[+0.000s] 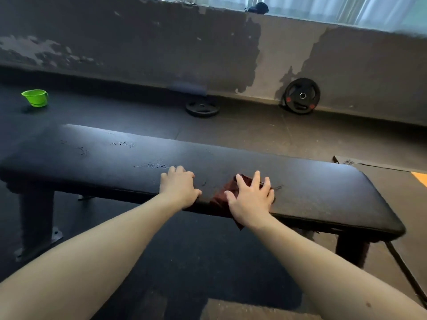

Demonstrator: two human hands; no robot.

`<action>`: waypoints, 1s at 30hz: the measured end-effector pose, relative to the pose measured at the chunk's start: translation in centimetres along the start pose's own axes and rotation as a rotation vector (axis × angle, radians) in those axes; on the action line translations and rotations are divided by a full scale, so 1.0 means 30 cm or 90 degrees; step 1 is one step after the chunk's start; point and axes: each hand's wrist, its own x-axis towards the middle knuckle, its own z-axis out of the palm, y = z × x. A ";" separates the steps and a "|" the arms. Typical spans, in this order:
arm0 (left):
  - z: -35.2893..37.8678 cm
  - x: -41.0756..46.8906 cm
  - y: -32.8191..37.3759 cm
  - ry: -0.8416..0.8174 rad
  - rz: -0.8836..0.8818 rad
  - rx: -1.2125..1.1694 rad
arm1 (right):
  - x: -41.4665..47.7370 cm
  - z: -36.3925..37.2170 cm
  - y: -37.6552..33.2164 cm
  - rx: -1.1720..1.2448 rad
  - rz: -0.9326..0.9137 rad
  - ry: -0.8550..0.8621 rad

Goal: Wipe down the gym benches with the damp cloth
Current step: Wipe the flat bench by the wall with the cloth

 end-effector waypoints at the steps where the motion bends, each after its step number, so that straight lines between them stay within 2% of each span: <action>1: -0.009 0.018 -0.025 -0.002 0.014 0.032 | -0.005 0.012 -0.024 0.015 0.052 -0.052; 5: -0.031 0.077 -0.122 -0.039 0.043 0.121 | 0.045 0.037 -0.074 0.049 0.175 -0.111; 9: -0.029 0.115 -0.188 -0.077 0.071 0.117 | 0.078 0.075 -0.130 -0.002 0.200 -0.106; 15: -0.009 0.125 -0.228 -0.088 0.110 0.114 | 0.074 0.146 -0.227 -0.029 0.134 -0.030; 19: -0.004 0.116 -0.257 -0.091 0.123 0.102 | 0.039 0.201 -0.335 -0.041 0.002 -0.010; 23: -0.015 0.107 -0.270 -0.106 0.121 0.095 | 0.038 0.162 -0.225 -0.055 -0.107 -0.039; 25: -0.020 0.104 -0.268 -0.112 0.118 0.090 | 0.062 0.123 -0.096 -0.077 -0.074 -0.034; 27: -0.023 0.101 -0.262 -0.112 0.115 0.094 | 0.082 0.098 -0.007 -0.093 0.019 -0.018; 30: -0.021 0.099 -0.255 -0.112 0.113 0.094 | 0.096 0.121 -0.036 -0.096 0.089 -0.017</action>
